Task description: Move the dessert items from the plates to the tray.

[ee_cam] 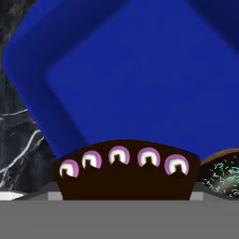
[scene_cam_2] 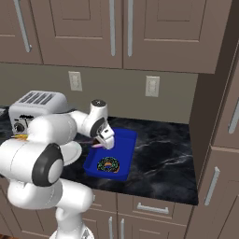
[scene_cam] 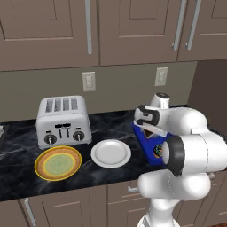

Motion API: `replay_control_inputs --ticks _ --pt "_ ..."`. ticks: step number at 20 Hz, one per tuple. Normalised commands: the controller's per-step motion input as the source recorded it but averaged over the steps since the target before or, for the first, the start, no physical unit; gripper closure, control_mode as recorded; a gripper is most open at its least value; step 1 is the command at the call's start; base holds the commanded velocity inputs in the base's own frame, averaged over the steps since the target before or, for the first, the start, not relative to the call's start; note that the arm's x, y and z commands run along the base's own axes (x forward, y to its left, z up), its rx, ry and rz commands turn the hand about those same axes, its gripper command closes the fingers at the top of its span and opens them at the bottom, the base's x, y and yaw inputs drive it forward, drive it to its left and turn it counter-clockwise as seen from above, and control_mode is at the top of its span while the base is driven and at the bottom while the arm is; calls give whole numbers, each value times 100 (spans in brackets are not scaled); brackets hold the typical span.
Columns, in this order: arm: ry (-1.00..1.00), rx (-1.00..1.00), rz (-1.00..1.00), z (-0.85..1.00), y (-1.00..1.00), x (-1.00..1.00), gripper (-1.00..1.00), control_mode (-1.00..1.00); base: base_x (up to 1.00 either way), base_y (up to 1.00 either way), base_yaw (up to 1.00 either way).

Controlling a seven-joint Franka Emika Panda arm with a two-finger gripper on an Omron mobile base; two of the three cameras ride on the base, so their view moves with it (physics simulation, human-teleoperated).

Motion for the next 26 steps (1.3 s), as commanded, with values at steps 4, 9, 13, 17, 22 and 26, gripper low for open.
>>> replay_control_inputs --ticks 4,9,13,17,22,26 --pt "8 -3 3 0 -47 10 100 -100 0 0 0" --pt "4 -1 4 0 -37 12 100 -100 0 0 0" --pt "1 0 2 -9 -13 18 100 -100 0 0 0" --pt "0 0 3 -40 -7 15 100 -100 0 0 0" --pt "-2 0 3 -47 -3 14 100 -100 0 0 0" --pt "0 0 0 -24 0 21 100 -100 0 0 0"
